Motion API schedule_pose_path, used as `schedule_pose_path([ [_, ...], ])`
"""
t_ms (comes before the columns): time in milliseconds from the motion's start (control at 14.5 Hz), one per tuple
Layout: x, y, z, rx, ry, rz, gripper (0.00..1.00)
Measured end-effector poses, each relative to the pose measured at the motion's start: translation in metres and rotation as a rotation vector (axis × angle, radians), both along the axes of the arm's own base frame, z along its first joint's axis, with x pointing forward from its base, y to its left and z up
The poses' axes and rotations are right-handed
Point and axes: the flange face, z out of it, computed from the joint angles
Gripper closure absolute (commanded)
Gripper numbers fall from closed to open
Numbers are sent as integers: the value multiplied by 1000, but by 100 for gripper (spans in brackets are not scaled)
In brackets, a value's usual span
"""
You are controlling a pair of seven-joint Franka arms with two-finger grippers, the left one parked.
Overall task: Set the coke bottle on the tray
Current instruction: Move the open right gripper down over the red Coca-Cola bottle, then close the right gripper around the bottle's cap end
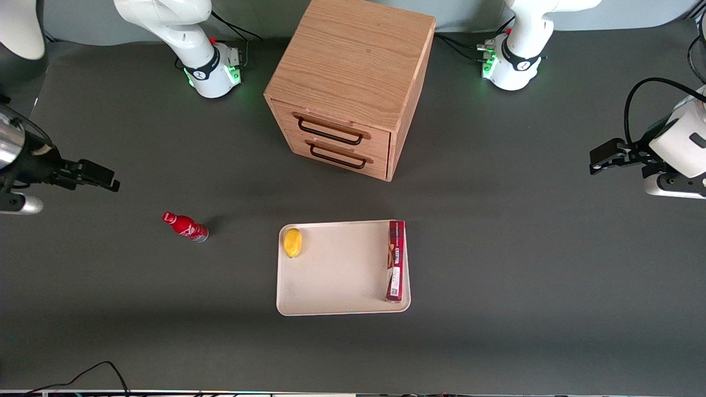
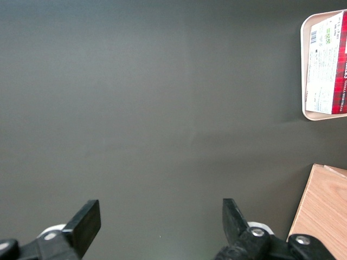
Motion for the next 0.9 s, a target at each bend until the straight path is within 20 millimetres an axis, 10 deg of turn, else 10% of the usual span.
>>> schedule_pose_path([
  [897, -44, 5, -199, -18, -108, 168, 0],
])
